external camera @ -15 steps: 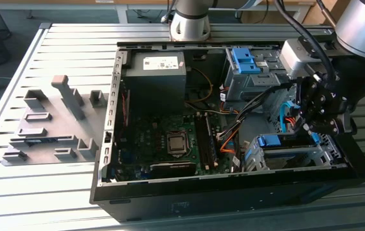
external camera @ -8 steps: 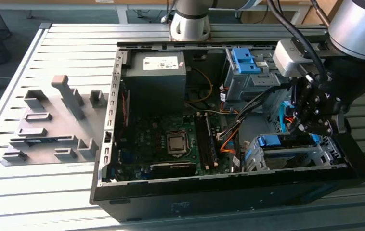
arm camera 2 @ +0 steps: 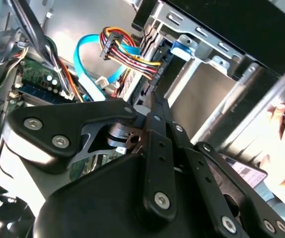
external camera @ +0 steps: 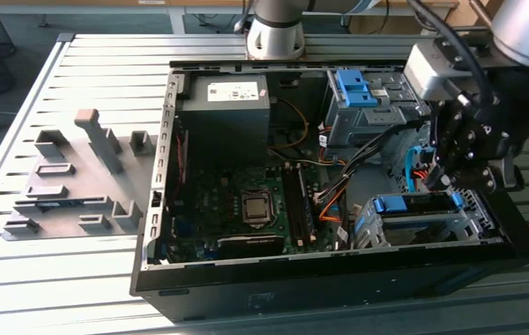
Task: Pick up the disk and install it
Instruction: 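Insert the second disk wire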
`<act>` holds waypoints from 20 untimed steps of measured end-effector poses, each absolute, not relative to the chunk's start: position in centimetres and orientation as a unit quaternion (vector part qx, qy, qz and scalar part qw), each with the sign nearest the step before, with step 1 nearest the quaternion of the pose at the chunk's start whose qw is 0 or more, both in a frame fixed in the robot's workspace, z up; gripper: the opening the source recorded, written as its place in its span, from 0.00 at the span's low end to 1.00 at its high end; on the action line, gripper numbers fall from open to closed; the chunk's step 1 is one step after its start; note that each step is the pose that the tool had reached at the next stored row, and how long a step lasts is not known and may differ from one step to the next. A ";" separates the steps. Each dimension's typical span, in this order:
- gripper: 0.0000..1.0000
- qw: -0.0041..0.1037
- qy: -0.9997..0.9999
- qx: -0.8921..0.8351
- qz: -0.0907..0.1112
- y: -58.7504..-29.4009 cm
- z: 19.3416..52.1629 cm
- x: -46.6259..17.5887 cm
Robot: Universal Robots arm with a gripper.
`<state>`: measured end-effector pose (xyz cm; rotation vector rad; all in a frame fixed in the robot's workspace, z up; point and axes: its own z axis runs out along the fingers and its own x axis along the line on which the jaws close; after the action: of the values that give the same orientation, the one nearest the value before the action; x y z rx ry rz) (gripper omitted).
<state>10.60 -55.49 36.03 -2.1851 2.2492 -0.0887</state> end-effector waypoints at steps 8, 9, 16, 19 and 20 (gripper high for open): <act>0.11 0.002 0.717 -0.697 -0.028 -55.5 38.5 10.2; 0.11 0.002 0.717 -0.697 -0.028 -55.5 38.5 10.1; 0.11 0.001 0.717 -0.697 -0.027 -54.8 38.8 10.0; 0.11 0.000 0.717 -0.697 -0.026 -54.1 39.1 10.0; 0.11 -0.001 0.717 -0.697 -0.025 -54.0 39.1 10.0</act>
<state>9.97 -53.97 39.11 -2.1898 2.2537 -0.0791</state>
